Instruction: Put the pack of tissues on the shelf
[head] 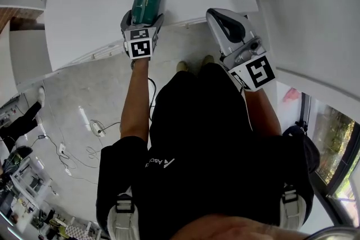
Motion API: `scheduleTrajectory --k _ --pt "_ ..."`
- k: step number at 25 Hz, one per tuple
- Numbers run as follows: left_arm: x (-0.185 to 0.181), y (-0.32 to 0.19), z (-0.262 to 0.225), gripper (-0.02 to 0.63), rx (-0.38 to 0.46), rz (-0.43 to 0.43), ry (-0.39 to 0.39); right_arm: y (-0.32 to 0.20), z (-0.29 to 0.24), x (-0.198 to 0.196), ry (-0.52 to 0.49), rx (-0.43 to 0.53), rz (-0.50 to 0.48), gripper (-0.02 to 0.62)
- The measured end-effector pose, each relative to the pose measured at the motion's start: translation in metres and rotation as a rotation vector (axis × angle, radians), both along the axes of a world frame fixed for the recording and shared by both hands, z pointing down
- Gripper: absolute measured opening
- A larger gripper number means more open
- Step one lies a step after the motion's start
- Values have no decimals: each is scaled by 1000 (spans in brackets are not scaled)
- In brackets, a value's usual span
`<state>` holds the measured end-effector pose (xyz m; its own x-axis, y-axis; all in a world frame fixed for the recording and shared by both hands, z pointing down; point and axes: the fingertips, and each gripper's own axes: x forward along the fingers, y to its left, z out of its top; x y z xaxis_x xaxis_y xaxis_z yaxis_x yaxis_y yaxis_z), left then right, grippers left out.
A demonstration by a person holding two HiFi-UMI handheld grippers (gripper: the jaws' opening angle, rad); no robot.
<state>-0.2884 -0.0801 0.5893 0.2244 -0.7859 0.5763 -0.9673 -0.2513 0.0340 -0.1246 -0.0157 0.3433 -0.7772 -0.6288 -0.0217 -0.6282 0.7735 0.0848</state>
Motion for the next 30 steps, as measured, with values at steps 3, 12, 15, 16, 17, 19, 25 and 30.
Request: scheduleTrajectory --k 3,12,15,16,17,19,25,30 --pt "-5 -3 1 357 0 -18 -15 -9 5 5 2 -11 16 2" --pt "20 -16 -45 258 104 -32 20 -54 16 43 -36 -28 25 2" --pt "42 -28 -78 258 156 -23 26 -79 11 57 -57 -18 9 2" --pt "52 -33 -88 258 174 -21 29 -89 10 64 -62 -14 1 2" --pt "62 -39 -99 258 191 -21 31 -100 9 71 -67 -9 -7 2" --pt "82 -52 -119 258 225 -24 39 -123 5 86 -78 3 -23 2" --pt "156 -106 -184 258 314 -43 72 -181 -12 143 -100 29 -72 2" --pt "204 -162 -226 258 387 -76 72 -211 -22 192 -108 34 -111 2"
